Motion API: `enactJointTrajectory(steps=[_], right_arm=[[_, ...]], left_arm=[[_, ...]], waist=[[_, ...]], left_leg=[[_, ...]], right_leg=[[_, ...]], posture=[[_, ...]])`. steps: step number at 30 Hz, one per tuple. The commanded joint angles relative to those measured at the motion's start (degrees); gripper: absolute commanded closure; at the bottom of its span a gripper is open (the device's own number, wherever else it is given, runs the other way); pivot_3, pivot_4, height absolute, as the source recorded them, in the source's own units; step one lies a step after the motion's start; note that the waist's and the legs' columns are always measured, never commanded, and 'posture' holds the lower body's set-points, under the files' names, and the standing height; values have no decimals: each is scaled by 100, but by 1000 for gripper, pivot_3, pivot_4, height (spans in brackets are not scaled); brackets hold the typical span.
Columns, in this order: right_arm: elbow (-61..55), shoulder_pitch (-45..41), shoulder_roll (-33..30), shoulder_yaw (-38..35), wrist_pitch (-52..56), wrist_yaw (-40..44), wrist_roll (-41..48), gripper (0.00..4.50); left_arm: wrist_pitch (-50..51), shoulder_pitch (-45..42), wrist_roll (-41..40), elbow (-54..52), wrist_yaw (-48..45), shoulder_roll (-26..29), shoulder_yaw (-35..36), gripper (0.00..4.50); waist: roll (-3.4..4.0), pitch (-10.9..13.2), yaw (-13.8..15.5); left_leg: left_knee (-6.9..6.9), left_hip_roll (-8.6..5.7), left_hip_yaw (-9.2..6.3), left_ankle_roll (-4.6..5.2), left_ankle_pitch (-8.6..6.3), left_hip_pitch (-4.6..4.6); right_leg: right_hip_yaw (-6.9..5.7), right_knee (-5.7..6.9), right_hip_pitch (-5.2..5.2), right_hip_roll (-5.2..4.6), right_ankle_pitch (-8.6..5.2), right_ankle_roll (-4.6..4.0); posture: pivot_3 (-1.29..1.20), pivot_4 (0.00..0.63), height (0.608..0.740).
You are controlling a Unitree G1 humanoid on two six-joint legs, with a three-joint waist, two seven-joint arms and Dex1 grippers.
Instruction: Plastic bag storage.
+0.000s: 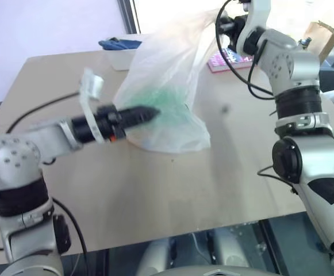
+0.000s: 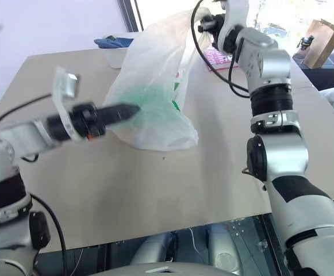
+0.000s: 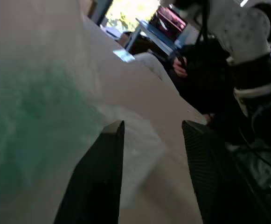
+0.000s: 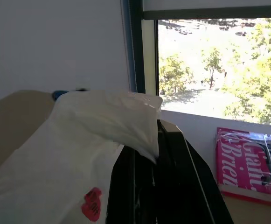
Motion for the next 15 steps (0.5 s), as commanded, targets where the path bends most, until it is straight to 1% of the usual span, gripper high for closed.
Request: enactJointTrajectory(steps=[1, 2, 5, 8, 11, 13, 15], right_arm=[[-374, -19, -23, 55, -36, -25, -16, 4500], [-396, 7, -15, 67, -22, -24, -24, 4500], [-452, 102, 3, 116, 13, -21, -55, 4500], [-522, 194, 11, 145, 51, -39, -70, 4500], [-522, 252, 17, 122, 80, -97, -51, 4500], [-520, 290, 26, 131, 90, -131, -57, 4500], [-537, 316, 31, 148, 104, -156, -65, 4500]], left_arm=[[-1772, 209, 1841, -1017, -573, 420, -1015, 1502], [-2221, 118, 2319, -982, -642, 445, -1314, 1502], [-3898, -277, 4105, -539, -1213, 720, -2460, 1502], [-4859, -683, 5195, 64, -1504, 678, -3220, 1502], [-5511, -836, 5813, 403, -1825, 496, -3728, 1502], [-5895, -1088, 6186, 716, -1931, 174, -4045, 1502], [-6153, -1295, 6466, 982, -1978, -92, -4206, 1502]], waist=[[7, 4, -6], [11, 4, 30], [10, 4, 96], [11, 4, 120], [11, 4, 114], [11, 4, 112], [11, 4, 115]], left_leg=[[0, 0, 3, 0, 0, 1], [0, 0, 11, -1, 1, 2], [4, -2, 19, -2, 2, 9], [-2, -2, 22, -1, 2, 10], [-7, -2, 23, -1, 2, 9], [-12, -2, 22, -1, 2, 4], [-12, -2, 17, 0, 2, -2]], right_leg=[[1, -3, 3, 0, 0, 0], [4, -5, 2, -1, 0, 0], [-3, -2, 5, 3, 1, -1], [-2, -4, 4, 2, 1, -1], [-2, -12, 3, 2, 1, -1], [-2, -17, -2, 2, 1, -1], [-10, -19, -3, 2, 1, -1]], posture=[[0, 150, 740], [0, 150, 740], [0, 150, 740], [0, 150, 740], [0, 150, 740], [0, 150, 740], [0, 150, 740]])
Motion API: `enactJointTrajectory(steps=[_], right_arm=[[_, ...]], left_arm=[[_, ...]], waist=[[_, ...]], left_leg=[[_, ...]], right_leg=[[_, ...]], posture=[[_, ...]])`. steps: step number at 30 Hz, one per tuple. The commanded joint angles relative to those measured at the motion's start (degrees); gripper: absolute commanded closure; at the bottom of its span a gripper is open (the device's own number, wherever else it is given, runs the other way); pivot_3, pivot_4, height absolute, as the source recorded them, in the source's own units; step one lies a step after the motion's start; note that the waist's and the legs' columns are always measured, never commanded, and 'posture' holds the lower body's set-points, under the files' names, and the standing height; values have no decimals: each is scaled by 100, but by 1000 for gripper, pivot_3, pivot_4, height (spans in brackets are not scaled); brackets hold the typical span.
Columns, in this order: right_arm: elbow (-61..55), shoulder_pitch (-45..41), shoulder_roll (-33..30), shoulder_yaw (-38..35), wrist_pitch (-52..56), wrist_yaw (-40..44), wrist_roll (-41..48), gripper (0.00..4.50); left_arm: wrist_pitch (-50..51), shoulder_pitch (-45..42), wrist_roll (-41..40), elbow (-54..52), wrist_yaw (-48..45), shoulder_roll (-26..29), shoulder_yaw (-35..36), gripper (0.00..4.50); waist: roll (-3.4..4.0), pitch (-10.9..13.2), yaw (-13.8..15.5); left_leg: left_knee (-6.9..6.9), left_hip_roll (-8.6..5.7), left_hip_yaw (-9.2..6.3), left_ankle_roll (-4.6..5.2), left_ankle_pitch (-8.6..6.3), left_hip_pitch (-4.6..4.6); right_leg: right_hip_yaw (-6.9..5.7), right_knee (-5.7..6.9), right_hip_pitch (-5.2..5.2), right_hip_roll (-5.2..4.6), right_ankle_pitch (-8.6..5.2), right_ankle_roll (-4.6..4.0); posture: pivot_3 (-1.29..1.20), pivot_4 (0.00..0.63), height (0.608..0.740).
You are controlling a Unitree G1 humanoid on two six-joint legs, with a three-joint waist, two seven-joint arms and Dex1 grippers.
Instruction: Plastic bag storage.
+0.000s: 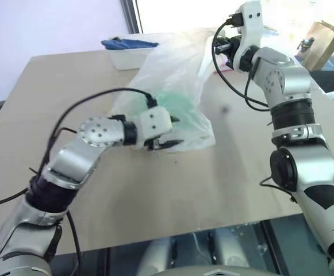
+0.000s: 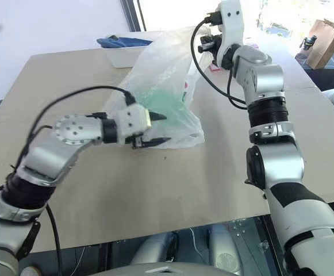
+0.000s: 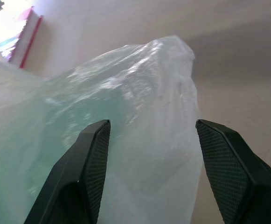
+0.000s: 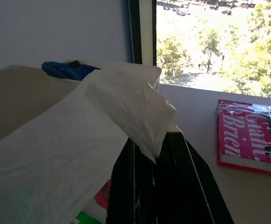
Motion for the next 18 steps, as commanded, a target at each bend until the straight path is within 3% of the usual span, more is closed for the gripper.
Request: enactJointTrajectory(steps=[1, 16, 18], right_arm=[[-258, -75, -29, -34, -22, -45, 26, 4500], [-363, 2, -16, 27, 59, -112, 0, 4500], [-353, 0, -19, 24, 56, -111, -1, 4500]], left_arm=[[-477, -417, 513, 301, -48, -270, -173, 1502], [-1987, -1907, 3110, 2437, 86, -1483, -1335, 1502], [-2150, -1938, 3397, 2642, 225, -1586, -1414, 2023]], waist=[[0, 0, -13], [1, 0, -6], [1, 0, -17]], left_leg=[[0, 0, 0, 0, 0, 0], [13, -5, 3, 1, 0, 1], [12, -5, 3, 1, 0, 1]], right_leg=[[-1, -1, 0, 0, 0, 0], [3, 27, -2, -1, 0, 1], [5, 32, -3, -1, 0, 1]], posture=[[0, 150, 740], [0, 150, 740], [0, 150, 740]])
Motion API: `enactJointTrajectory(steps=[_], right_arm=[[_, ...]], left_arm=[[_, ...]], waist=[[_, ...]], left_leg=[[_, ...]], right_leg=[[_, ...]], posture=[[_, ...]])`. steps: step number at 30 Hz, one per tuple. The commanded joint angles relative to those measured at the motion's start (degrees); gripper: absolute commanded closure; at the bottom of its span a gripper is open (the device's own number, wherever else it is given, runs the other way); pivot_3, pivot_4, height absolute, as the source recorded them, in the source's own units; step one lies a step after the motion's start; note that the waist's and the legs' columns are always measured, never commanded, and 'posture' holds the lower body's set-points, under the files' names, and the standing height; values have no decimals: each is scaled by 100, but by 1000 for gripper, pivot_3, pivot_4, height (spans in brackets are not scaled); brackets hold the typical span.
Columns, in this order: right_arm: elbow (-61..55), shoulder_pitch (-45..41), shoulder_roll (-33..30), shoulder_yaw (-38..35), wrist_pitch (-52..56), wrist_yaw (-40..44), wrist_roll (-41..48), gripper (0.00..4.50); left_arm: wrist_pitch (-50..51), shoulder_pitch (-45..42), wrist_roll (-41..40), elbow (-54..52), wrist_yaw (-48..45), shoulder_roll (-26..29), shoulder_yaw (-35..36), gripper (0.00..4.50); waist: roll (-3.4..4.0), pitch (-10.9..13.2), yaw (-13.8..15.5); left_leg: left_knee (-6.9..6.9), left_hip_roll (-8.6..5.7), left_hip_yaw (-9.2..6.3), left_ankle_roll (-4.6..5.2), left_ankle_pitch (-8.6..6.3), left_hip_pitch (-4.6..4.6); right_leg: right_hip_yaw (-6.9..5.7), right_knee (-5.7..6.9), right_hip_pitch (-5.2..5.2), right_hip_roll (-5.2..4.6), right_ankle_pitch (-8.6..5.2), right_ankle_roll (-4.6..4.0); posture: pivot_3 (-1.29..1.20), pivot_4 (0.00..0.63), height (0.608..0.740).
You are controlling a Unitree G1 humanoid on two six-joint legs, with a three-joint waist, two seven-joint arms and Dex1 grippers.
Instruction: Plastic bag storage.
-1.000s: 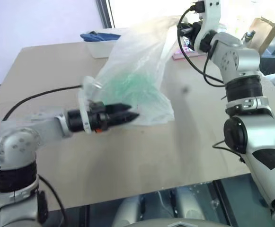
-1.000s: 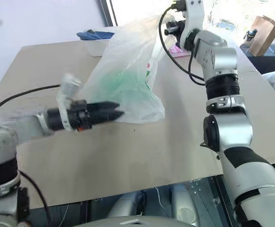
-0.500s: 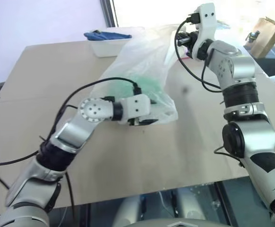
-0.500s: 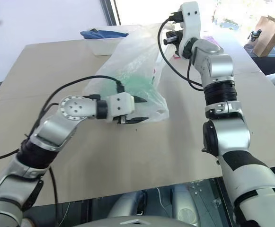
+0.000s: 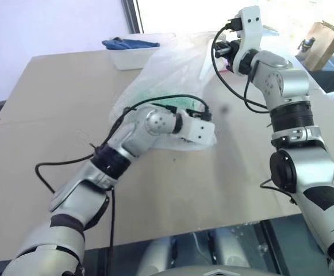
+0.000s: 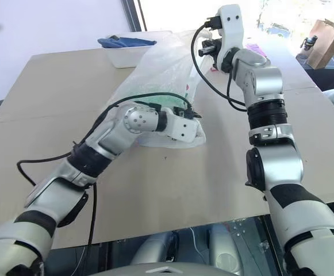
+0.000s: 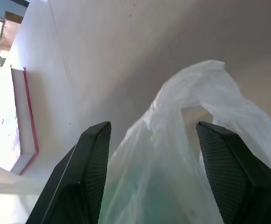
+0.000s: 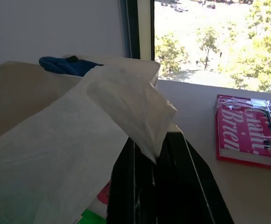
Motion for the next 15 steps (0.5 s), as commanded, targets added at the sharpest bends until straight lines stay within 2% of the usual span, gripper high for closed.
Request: enactJointTrajectory(steps=[1, 5, 6, 12, 15], right_arm=[[-228, -61, -36, -20, -58, -4, 15, 4500], [-141, -56, -46, -28, -90, -9, 4, 4500], [-120, -55, -54, -30, -98, -7, 0, 4500], [10, -102, -86, -63, -172, -16, -6, 4500], [113, -240, -116, -169, -260, -68, 47, 4500]], left_arm=[[-363, -89, 469, 281, 261, -125, -87, 2332], [-594, 11, 570, 556, 360, -199, 10, 4199], [-585, 53, 574, 571, 390, -177, 73, 4441], [-158, 342, -78, 316, 741, -279, 1035, 4441], [568, 502, -1119, -168, 981, -587, 2147, 4441]], waist=[[0, 0, -5], [0, 0, -1], [0, 0, -1], [0, 0, 1], [0, 0, 1]], left_leg=[[0, 0, 1, 0, 0, 0], [0, 0, 1, 0, 0, -1], [0, 0, 2, 0, 0, -1], [2, 1, 1, 0, 0, -2], [9, 1, -1, 0, 0, -10]], right_leg=[[2, 2, -3, 0, 0, 0], [3, 3, -10, 0, 0, 0], [4, 3, -10, 0, 0, 0], [4, 3, -12, -1, 0, 0], [3, 4, -15, -2, 0, 0]], posture=[[0, 150, 740], [0, 150, 740], [0, 150, 740], [0, 150, 740], [0, 150, 740]])
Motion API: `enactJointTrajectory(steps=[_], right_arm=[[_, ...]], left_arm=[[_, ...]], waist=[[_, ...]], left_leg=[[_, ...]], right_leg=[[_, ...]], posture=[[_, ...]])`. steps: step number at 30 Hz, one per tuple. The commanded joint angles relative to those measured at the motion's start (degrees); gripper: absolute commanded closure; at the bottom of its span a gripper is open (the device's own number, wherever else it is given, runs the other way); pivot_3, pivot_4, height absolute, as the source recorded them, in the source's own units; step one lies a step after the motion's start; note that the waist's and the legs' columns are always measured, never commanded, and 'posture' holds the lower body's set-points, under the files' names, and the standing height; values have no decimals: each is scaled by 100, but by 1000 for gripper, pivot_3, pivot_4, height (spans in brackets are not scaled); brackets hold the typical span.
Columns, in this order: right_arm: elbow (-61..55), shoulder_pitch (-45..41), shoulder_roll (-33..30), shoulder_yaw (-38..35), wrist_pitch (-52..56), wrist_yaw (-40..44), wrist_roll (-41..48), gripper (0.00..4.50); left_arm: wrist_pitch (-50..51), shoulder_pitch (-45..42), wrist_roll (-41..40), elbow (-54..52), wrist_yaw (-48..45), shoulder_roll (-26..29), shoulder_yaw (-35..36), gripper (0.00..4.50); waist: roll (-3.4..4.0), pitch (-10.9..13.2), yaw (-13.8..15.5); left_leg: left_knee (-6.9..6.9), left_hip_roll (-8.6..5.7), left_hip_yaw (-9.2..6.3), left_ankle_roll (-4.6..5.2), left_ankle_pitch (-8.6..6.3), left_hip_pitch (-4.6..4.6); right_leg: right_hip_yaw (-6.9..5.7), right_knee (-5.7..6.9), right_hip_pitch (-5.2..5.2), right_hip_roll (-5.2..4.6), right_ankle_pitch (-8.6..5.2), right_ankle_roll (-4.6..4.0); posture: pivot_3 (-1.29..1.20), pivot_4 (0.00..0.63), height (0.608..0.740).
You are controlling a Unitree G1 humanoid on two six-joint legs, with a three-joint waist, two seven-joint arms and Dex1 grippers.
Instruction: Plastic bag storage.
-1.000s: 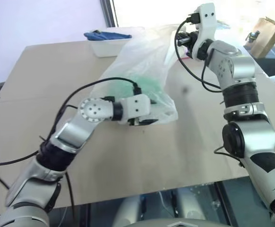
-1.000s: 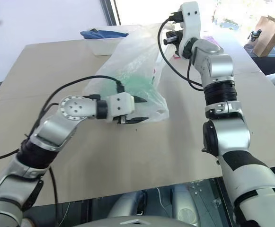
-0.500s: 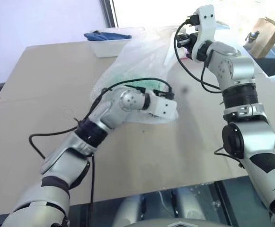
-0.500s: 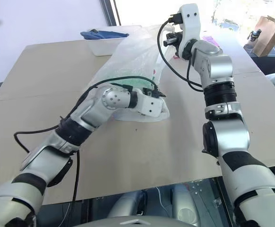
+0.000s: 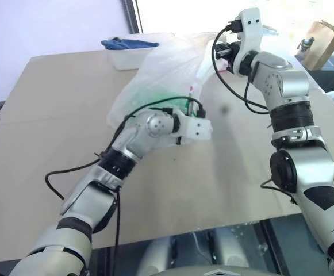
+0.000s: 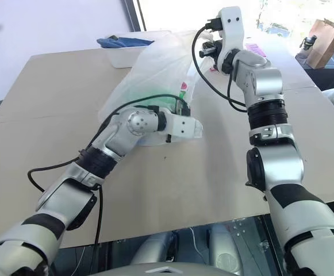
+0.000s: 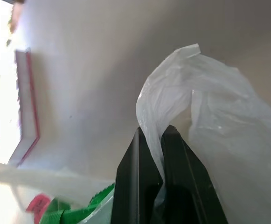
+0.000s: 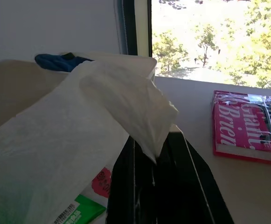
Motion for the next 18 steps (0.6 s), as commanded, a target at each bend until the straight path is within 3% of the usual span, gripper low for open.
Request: enactJointTrajectory(steps=[1, 5, 9, 12, 18], right_arm=[[-11, -308, -101, -204, -277, -73, 72, 4500], [429, -814, -389, -566, -514, -97, 237, 4500], [1192, -1656, -874, -894, -754, -23, 371, 4500], [1540, -2238, -1136, -977, -771, 121, 419, 4500], [1865, -3116, -1603, -820, -658, 498, 258, 4500]], left_arm=[[715, 43, -1414, -828, 380, -342, 1470, 4441], [2038, -569, -2962, -1182, 1208, -541, 3370, 4441], [2273, -1964, -3656, 111, 2336, 110, 4817, 4441], [2061, -2927, -3914, 1229, 2603, 565, 5213, 4441], [1356, -4130, -3894, 2856, 2508, 1069, 5109, 4441]], waist=[[0, 0, 0], [-2, 1, -11], [-7, 4, -12], [-4, 2, 1], [-7, 3, 9]], left_leg=[[2, 0, 0, 0, 0, -4], [62, 1, -13, 0, 0, -69], [71, -1, -6, 0, 0, -104], [55, -2, -6, 0, 0, -106], [61, -9, -38, 4, -3, -133]], right_leg=[[0, 0, -3, 0, 0, 0], [-2, 18, -55, 1, 0, 0], [-8, 29, -92, 0, 1, 0], [-9, 24, -92, -1, 1, 1], [-19, 15, -94, -12, 1, 1]], posture=[[0, 150, 740], [0, 150, 740], [0, 150, 740], [0, 150, 740], [0, 150, 740]])
